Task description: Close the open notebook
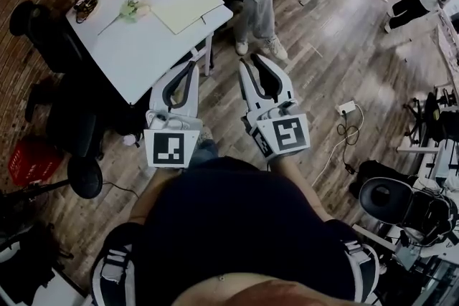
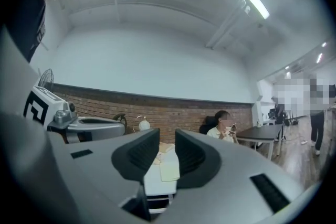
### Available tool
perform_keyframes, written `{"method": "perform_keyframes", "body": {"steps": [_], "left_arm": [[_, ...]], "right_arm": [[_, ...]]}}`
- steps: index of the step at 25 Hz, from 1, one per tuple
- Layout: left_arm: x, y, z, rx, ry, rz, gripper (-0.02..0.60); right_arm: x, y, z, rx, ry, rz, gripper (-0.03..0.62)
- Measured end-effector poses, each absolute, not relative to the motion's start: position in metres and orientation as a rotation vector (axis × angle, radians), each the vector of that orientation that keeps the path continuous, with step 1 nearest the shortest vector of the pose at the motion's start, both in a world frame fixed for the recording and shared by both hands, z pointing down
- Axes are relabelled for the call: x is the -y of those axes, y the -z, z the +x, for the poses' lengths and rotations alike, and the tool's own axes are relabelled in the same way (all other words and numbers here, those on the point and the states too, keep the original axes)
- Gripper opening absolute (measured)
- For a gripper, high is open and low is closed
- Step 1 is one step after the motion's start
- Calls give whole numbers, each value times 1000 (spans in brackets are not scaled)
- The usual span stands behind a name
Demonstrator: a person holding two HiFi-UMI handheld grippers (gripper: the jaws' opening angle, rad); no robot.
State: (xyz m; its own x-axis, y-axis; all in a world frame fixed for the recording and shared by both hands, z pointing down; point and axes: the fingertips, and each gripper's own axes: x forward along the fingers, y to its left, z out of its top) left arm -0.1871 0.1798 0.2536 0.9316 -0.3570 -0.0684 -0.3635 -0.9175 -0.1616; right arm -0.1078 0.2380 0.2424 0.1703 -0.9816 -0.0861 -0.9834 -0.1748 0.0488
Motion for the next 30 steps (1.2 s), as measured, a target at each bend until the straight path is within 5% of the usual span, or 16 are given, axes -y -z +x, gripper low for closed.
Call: {"method": "perform_keyframes", "body": {"steps": [30], "left_arm": [[-37, -272, -95, -616, -51, -2950, 6]], "right_arm": [[-82, -266, -12, -2104, -65, -2320, 84]]}}
